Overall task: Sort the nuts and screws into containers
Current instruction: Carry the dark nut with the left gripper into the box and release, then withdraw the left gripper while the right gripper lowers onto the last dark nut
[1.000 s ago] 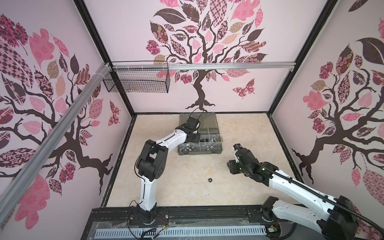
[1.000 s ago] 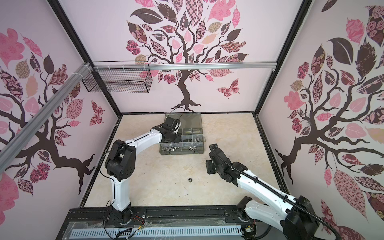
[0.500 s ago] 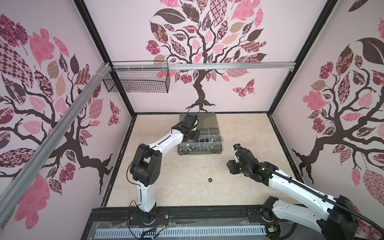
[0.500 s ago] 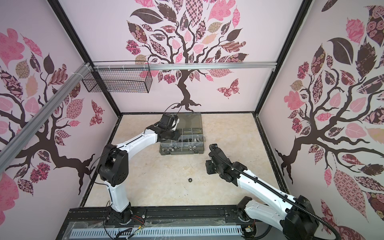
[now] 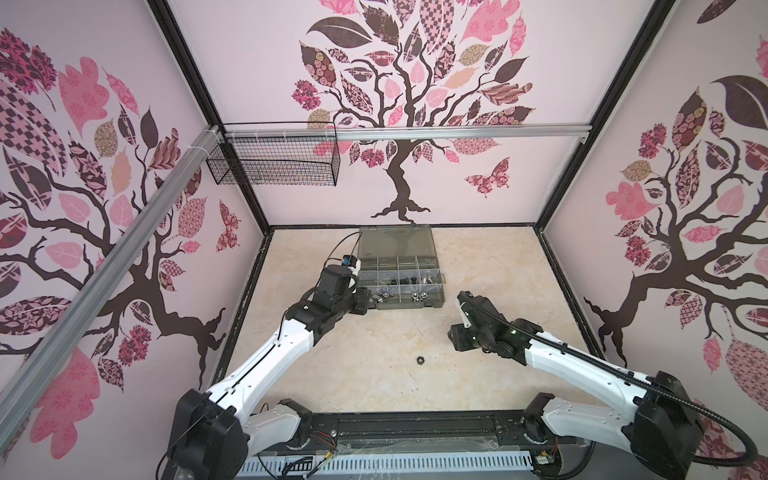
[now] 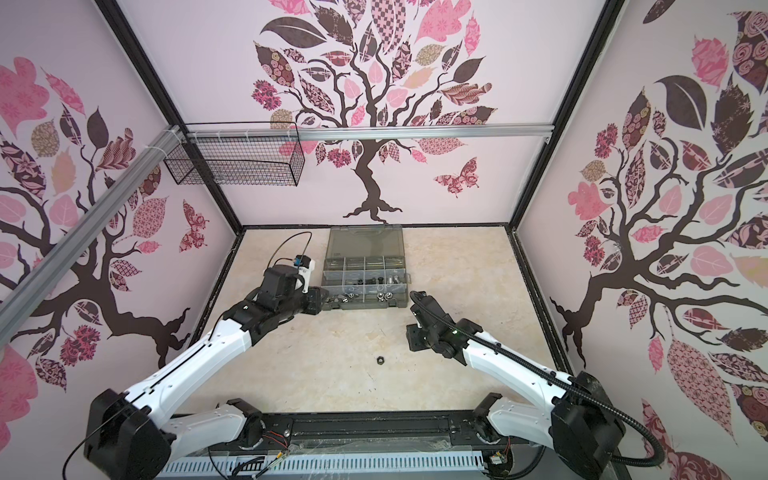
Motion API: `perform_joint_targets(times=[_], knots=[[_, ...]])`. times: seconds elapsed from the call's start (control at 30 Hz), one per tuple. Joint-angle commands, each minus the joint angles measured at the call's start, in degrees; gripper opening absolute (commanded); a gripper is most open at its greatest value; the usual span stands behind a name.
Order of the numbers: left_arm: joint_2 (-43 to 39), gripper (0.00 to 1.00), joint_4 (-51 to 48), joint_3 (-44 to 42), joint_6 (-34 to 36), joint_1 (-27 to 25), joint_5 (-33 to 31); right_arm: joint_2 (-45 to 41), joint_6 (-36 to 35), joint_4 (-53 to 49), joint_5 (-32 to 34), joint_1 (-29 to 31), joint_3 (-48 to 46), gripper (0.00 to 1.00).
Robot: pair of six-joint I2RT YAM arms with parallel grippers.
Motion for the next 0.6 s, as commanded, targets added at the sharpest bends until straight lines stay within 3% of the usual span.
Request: perform_joint_targets(times=[0.0, 0.3, 0.57], knots=[[-6.5, 0.42, -0.8, -6.3, -4.2, 0.1, -0.9, 2.3, -0.4, 0.2, -1.0, 2.5, 2.7, 0.50], [-19.5, 0.43, -4.5, -14.5, -8.5, 0.1, -0.9, 14.7, 2.6, -0.2, -0.7, 12.1, 8.1, 0.50], [-22.1, 0.43, -5.2, -15.9, -9.5, 0.1, -0.6, 20.0, 3.6, -1.3, 1.0, 15.2, 10.4, 0.50]])
